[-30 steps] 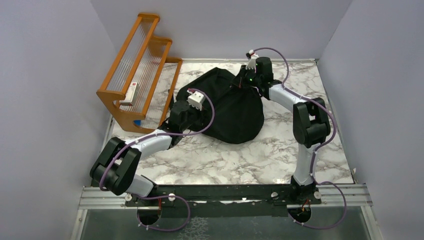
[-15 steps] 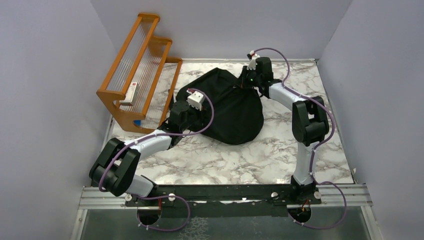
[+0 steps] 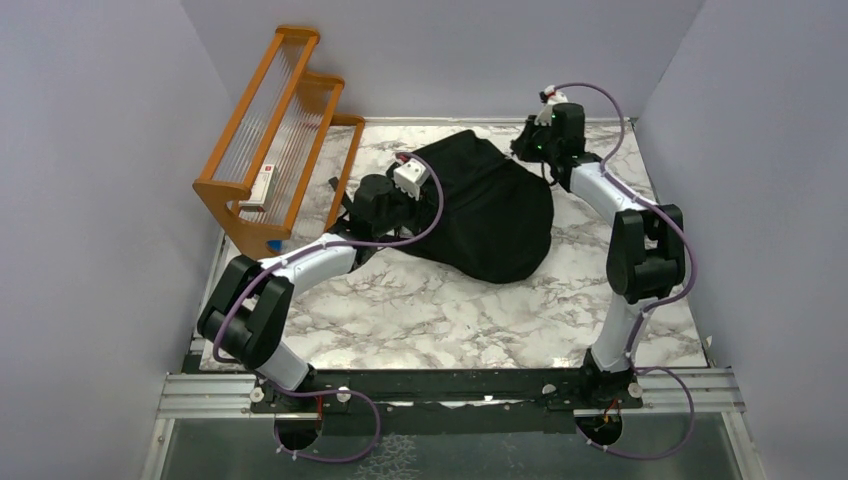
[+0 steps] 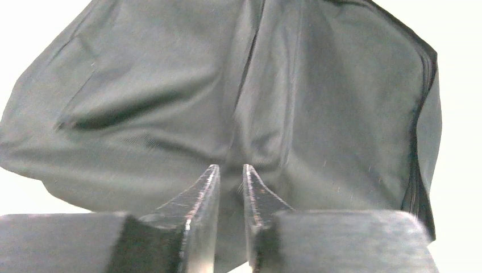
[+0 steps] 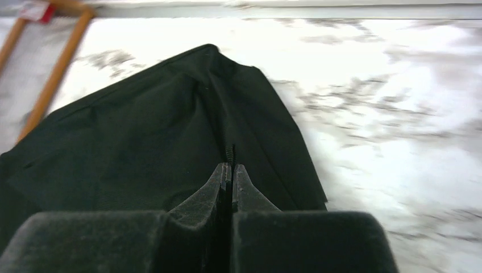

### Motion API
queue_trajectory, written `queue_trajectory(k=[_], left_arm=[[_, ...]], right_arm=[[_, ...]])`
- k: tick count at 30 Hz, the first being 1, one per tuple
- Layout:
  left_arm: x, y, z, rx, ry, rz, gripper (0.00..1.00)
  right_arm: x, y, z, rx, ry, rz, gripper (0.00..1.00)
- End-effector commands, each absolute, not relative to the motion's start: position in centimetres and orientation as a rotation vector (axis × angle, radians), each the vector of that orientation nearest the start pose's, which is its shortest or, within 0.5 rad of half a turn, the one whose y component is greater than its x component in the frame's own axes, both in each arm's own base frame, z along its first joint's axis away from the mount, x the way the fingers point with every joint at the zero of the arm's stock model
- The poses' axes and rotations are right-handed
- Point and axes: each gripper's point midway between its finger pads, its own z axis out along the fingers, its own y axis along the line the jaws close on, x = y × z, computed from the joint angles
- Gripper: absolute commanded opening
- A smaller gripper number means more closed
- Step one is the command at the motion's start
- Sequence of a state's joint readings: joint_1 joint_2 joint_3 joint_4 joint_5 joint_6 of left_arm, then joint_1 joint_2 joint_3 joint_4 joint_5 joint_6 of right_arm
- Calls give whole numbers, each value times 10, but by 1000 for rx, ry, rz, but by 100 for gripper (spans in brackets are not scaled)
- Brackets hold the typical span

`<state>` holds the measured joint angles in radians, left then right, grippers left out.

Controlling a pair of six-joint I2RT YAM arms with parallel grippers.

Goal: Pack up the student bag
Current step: Move the student bag to the center of the board.

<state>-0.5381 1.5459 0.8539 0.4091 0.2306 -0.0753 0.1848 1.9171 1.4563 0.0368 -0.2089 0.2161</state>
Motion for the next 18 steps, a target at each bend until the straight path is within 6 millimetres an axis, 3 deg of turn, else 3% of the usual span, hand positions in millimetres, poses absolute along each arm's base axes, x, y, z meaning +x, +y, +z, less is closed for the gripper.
queue_trajectory(k=[1,5,11,14,17,18], left_arm=[[377,-282,174,649,1779,-664,30],[381,-275,179,629,1799,-614,48],[397,-250,195,464,1893,-506,70],[409,-225,203,274,1969,-526,87],[419,-194,208,94,2034,-615,92],[423,-184,213,61,2030,-622,92]], right_arm=[[564,52,214,73,1865,178,8],[555,40,209,113,1880,172,25],[535,36,238,225,1841,215,48],[518,51,256,268,1821,346,53],[494,74,277,197,1795,499,58],[484,81,281,174,1788,543,66]])
